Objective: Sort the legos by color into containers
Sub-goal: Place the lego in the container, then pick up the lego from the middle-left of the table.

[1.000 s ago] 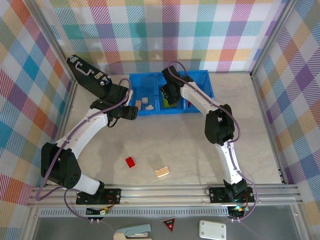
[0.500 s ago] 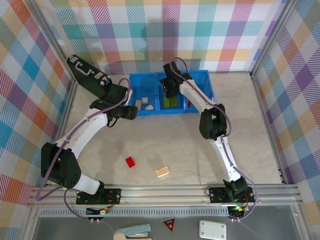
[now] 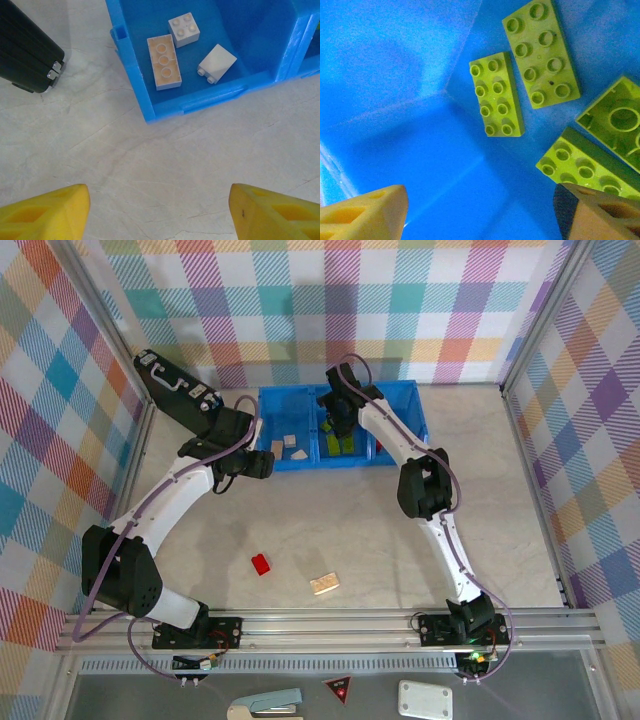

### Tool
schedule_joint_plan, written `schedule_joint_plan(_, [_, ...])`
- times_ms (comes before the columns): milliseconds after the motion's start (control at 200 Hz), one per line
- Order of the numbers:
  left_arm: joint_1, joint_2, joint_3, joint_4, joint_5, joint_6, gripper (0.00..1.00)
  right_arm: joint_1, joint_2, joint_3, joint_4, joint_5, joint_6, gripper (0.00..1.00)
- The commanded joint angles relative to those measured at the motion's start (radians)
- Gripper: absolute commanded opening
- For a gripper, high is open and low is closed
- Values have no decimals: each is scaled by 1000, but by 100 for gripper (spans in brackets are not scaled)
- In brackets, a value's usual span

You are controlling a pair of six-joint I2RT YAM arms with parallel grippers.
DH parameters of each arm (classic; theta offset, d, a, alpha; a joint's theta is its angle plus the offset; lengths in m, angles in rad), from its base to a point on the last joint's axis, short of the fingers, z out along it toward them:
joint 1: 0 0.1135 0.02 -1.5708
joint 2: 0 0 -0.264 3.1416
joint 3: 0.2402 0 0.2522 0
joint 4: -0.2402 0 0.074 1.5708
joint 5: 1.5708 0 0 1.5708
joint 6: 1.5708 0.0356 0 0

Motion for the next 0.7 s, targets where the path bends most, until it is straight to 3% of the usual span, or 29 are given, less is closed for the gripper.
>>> schedule_joint_plan(0, [11, -14, -6, 1, 13, -12, 73, 2, -72, 4, -33, -7, -72, 77])
schedule_joint_plan(325, [11, 14, 25, -53, 61, -49, 73, 9, -196, -123, -29, 13, -363, 73])
schedule_joint_plan(695, [2, 79, 96, -148, 120, -89, 73, 33, -323, -321, -15, -79, -768, 69])
